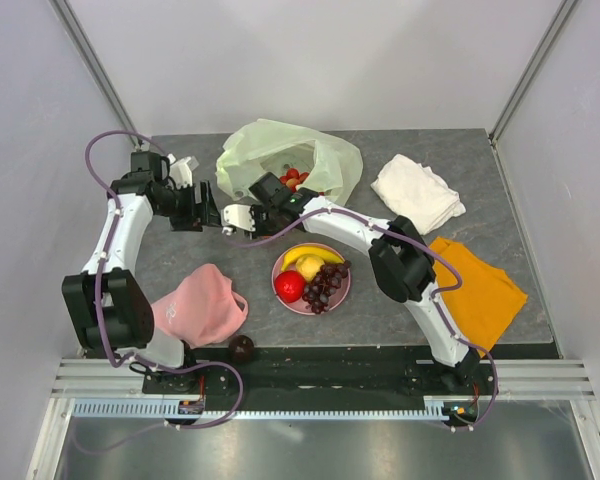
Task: Take the fake fruits out of the plastic bag
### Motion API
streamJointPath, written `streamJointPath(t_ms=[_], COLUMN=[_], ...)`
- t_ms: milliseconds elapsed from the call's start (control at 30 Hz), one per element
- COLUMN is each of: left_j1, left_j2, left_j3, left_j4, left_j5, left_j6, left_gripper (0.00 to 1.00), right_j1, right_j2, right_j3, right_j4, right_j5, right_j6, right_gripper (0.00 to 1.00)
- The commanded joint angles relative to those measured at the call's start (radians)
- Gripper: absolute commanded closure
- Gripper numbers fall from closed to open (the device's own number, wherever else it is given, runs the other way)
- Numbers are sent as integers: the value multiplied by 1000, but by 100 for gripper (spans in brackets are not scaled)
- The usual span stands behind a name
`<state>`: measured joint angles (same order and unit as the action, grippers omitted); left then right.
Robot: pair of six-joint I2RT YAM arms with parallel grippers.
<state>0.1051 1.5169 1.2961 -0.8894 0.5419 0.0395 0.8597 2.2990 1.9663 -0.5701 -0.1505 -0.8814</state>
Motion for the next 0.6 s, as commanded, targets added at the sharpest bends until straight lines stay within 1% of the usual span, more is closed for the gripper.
streamJointPath(t_ms=[0, 100, 167, 200, 233, 300, 333, 367, 400, 467, 500, 533, 567], left_j1=[-8, -8, -8, -5, -4, 1, 2, 4, 5, 4, 4, 5, 4], left_j2=[20, 37, 43, 49, 54, 65, 81, 92, 101, 117, 120, 129, 135], left_j3=[22, 38, 45, 49, 51, 49, 48, 45, 32, 16, -4, -14, -21], left_j4=[10, 10, 10, 10, 10, 7, 4, 1, 3, 27, 35, 43, 52], left_j5=[58, 72, 84, 95, 110, 174, 212, 284, 317, 377, 391, 401, 408], left_j6=[-32, -30, -38, -67, -75, -101, -107, -115, -128, -145, -161, -168, -177], left_gripper=[18, 18, 18, 16, 14, 8, 5, 4, 4, 4, 4, 4, 4], right_j1=[9, 9, 10, 9, -1, -11, -16, -19, -19, -21, -19, -21, -22], right_j2=[39, 4, -32, -74, -94, -154, -174, -194, -226, -269, -279, -288, -294], right_j3=[22, 43, 71, 106, 127, 164, 166, 161, 140, 100, 53, 28, 10], right_j4=[-30, -30, -50, -66, -112, -146, -163, -169, -180, -183, -182, -171, -162], right_j5=[49, 28, -42, -82, -189, -279, -356, -383, -403, -396, -379, -357, -301], right_j6=[-28, 4, 45, 64, 111, 165, 197, 235, 248, 268, 268, 269, 295], right_gripper=[85, 92, 92, 93, 93, 93, 93, 93, 93, 89, 82, 80, 75])
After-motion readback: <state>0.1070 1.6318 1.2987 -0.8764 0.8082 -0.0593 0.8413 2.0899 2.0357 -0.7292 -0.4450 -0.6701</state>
